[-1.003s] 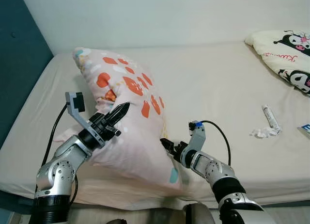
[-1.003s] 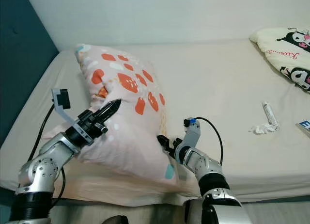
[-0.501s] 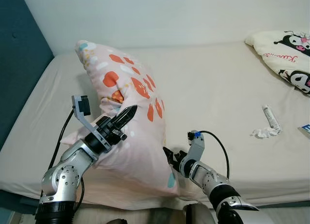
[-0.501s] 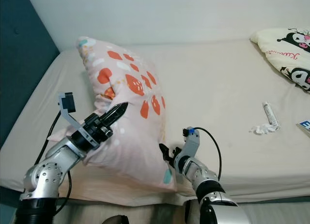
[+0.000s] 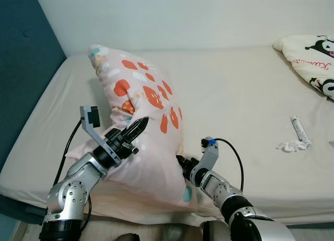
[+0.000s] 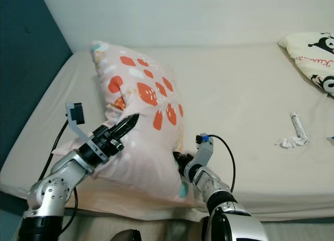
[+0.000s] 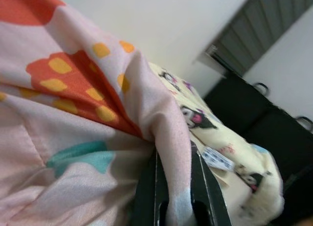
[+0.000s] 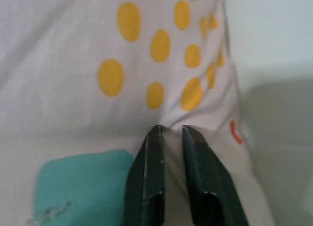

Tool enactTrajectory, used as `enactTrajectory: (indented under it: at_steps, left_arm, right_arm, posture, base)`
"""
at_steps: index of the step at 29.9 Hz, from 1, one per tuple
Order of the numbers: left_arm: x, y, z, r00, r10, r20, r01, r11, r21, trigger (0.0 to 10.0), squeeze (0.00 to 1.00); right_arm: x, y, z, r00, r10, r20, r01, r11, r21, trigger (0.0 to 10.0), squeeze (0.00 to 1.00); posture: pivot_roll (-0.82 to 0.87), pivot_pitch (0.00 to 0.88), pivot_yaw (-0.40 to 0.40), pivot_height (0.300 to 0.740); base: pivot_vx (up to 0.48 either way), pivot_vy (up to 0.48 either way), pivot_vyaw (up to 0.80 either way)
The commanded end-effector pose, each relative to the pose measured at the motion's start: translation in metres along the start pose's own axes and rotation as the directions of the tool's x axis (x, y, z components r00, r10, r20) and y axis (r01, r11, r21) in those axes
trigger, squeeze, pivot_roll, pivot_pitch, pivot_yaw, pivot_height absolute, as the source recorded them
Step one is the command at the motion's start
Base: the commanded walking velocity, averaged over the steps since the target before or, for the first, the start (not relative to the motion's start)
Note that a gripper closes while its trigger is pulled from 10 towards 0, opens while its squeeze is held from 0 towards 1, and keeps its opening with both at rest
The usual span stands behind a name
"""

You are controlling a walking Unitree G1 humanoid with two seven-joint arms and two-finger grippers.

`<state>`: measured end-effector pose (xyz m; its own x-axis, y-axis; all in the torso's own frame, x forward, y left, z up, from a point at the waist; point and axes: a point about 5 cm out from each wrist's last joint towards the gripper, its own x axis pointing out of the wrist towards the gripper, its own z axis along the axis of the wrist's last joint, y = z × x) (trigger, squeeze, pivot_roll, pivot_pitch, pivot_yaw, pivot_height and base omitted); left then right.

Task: Clean up the room

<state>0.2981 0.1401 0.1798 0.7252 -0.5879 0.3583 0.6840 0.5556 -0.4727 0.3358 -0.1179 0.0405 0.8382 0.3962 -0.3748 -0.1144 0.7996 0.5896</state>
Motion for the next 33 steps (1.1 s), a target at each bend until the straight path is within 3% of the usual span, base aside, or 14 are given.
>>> enactTrajectory:
  at_steps: [1,2,4,7,9,10,12,21,30,33]
  left_arm:
    - [0.008,0.0,0.009,0.998,0.015,0.056,-0.018,0.999,0.045,10.0,0.0]
    - [0.011,0.001,0.014,0.996,0.033,0.079,-0.038,0.997,0.067,10.0,0.0]
    - [0.014,0.001,0.018,0.995,0.038,0.096,-0.046,0.996,0.08,10.0,0.0]
    - [0.028,-0.006,0.042,0.984,0.023,0.176,-0.043,0.993,0.112,10.0,0.0]
    - [0.03,-0.007,0.047,0.982,0.018,0.189,-0.04,0.993,0.111,10.0,0.0]
    - [0.037,-0.012,0.058,0.974,0.002,0.226,-0.03,0.992,0.121,10.0,0.0]
    - [0.042,-0.015,0.062,0.973,-0.003,0.232,-0.036,0.986,0.163,10.0,0.0]
    - [0.043,-0.008,0.055,0.975,0.057,0.216,-0.093,0.983,0.161,10.0,0.0]
    - [0.031,0.013,0.034,0.97,0.194,0.144,-0.216,0.964,0.158,10.0,0.0]
    - [0.021,0.025,0.021,0.959,0.262,0.108,-0.277,0.948,0.16,10.0,0.0]
  right_arm:
    - [0.002,0.004,0.004,1.0,0.017,0.016,-0.017,1.0,-0.025,10.0,0.0]
    - [0.002,0.007,0.016,0.995,0.06,0.081,-0.059,0.998,-0.015,10.0,0.0]
    - [0.002,0.008,0.025,0.99,0.083,0.111,-0.082,0.997,-0.014,10.0,0.0]
    - [-0.005,0.012,0.069,0.943,0.161,0.292,-0.168,0.986,-0.001,10.0,0.0]
    - [-0.007,0.013,0.078,0.928,0.178,0.326,-0.189,0.982,0.002,10.0,0.0]
    - [-0.015,0.019,0.102,0.879,0.254,0.405,-0.263,0.964,-0.034,10.0,0.0]
    - [-0.024,0.023,0.119,0.837,0.304,0.456,-0.304,0.95,-0.074,10.0,0.0]
    - [-0.04,0.028,0.133,0.779,0.372,0.505,-0.344,0.927,-0.153,10.0,0.0]
    - [-0.044,0.026,0.127,0.786,0.372,0.495,-0.338,0.927,-0.159,10.0,0.0]
    - [-0.046,0.026,0.125,0.796,0.35,0.494,-0.322,0.936,-0.145,10.0,0.0]
  posture:
    - [0.07,0.156,0.047,0.625]
    - [0.06,0.156,0.048,0.625]
    - [0.06,0.151,0.047,0.625]
    - [0.05,0.143,0.043,0.64]
    - [0.04,0.14,0.043,0.645]
    - [0.04,0.135,0.043,0.655]
    - [0.03,0.126,0.044,0.665]
    - [0.01,0.109,0.033,0.7]
    - [0.01,0.094,0.024,0.735]
    - [0.01,0.088,0.021,0.74]
  base:
    - [0.0,0.0,0.0]
    - [0.0,0.0,0.0]
    - [0.0,0.0,0.0]
    - [0.0,0.0,0.0]
    - [0.0,0.0,0.0]
    - [0.0,0.0,0.0]
    - [0.0,0.0,0.0]
    - [0.0,0.0,0.0]
    - [0.0,0.0,0.0]
    - [-0.24,0.3,0.0]
